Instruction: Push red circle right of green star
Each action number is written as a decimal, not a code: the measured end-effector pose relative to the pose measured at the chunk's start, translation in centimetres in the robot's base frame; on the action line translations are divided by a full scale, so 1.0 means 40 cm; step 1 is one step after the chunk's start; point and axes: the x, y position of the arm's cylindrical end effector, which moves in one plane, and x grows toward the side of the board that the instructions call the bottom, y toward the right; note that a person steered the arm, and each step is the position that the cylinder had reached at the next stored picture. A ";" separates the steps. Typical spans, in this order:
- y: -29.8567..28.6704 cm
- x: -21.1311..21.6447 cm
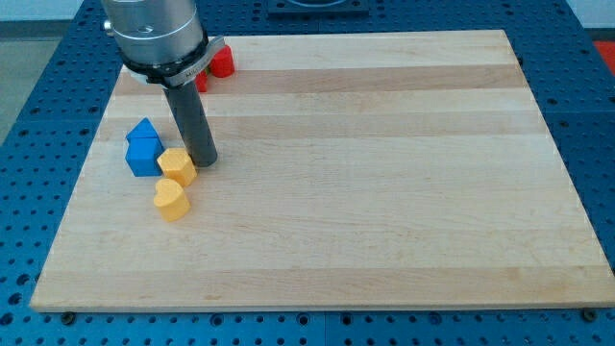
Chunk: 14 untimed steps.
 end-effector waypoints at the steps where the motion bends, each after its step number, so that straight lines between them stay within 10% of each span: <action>1: -0.012 -0.068; 7: -0.361 -0.624; 10: -0.242 -0.617; 14: 0.117 -0.023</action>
